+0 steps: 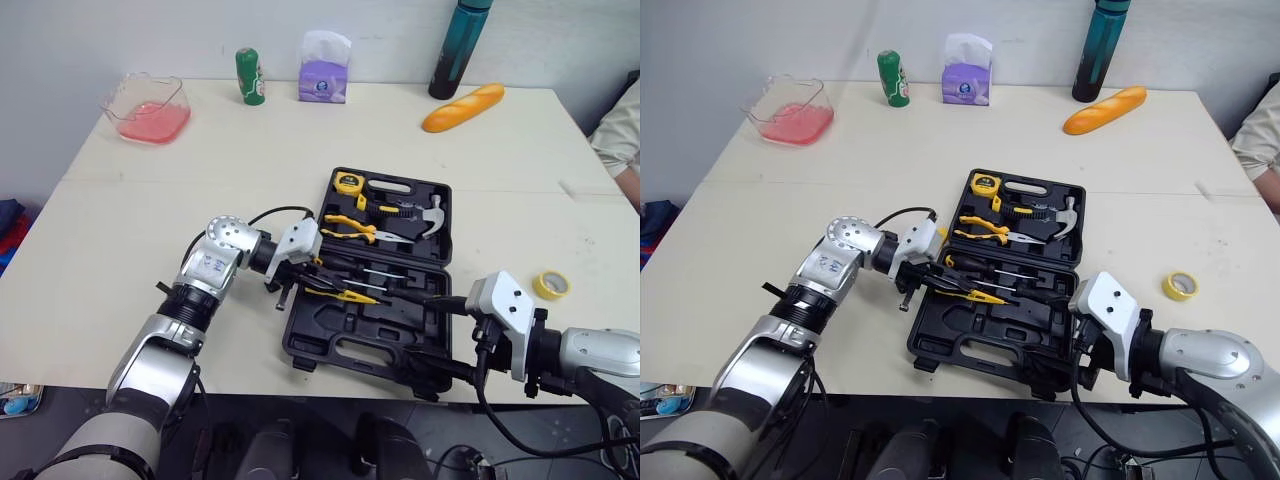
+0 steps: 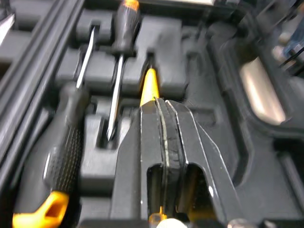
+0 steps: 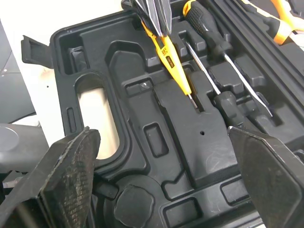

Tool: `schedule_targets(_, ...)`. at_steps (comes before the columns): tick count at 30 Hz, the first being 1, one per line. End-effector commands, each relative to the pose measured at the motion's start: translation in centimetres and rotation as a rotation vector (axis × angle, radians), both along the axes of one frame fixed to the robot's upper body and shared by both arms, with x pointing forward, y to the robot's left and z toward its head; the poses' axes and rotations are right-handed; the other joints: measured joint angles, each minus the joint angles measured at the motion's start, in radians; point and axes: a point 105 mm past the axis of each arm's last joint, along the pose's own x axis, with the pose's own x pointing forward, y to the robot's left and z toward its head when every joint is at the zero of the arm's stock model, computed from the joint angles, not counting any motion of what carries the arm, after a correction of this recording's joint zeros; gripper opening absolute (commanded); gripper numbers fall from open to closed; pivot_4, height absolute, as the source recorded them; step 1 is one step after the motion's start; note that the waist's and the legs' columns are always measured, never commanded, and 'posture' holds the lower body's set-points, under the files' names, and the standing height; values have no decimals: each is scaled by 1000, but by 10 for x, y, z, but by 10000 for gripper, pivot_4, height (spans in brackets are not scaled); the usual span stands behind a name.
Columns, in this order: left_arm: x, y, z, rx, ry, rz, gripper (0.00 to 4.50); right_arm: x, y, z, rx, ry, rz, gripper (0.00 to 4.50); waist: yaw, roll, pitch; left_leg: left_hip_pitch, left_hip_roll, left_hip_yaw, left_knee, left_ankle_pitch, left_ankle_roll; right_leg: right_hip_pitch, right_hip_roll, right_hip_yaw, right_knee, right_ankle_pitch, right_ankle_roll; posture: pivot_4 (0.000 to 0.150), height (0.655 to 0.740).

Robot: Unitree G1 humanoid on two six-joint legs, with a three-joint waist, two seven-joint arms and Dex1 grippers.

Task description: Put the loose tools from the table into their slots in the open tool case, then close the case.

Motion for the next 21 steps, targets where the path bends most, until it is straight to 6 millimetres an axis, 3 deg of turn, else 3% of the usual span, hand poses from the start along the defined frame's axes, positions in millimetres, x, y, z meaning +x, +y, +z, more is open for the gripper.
schedule_targets(1, 7, 12, -37, 242, -56, 57, 359, 0, 4, 6, 12, -39, 22, 45000, 0, -2, -1, 0, 0, 0, 0, 0, 0, 0, 0, 0, 0, 0, 0, 1500, 7327)
schedule_targets(4, 0, 12, -50, 272, -45, 34, 359, 1, 4, 6, 14, -39, 22, 45000, -2, -2, -13, 3, 0, 0, 0, 0, 1, 3, 0, 0, 0, 0, 0, 1500, 7327)
schedule_targets(8, -10, 10, -50, 240, -4, 16, 359, 2, 2, 7, 13, -37, 20, 45000, -5, -3, -18, 9, 1, -2, -1, -1, 1, 9, -1, 2, -2, 0, 0, 1500, 7327)
schedule_targets(10, -11, 5, -33, 146, 40, 29, 359, 2, 1, 8, 12, -39, 15, 45000, -5, -3, -18, 15, 2, -3, -2, -3, 1, 16, -1, 5, -4, -1, -1, 1500, 7327)
schedule_targets(12, -10, 4, 0, -17, 117, 77, 359, 5, -4, 11, 21, -65, -16, 45000, -7, -3, -18, 16, 3, -3, -2, -4, 1, 16, -1, 7, -4, -1, -2, 1500, 7327)
schedule_targets(16, -14, 26, 34, -194, 218, 184, 13739, -4, -20, 9, 6, 17, -57, 45000, -14, -3, -16, 10, 4, -3, -2, -4, 0, 12, -1, 6, -4, -1, -2, 1500, 7327)
schedule_targets(19, -15, 77, 36, -279, 161, 430, 28338, 0, -60, 33, 73, -40, -232, 45000, -28, -2, -16, 10, 3, -3, -2, -4, 0, 12, 0, 5, -5, -1, -2, 1500, 7327)
schedule_targets(21, -20, 101, 34, -289, 141, 537, 36466, -2, -82, 42, 114, -49, -319, 45000, -32, -2, -15, 13, 3, -2, -3, -4, 0, 14, -1, 6, -5, -1, -2, 1500, 7327)
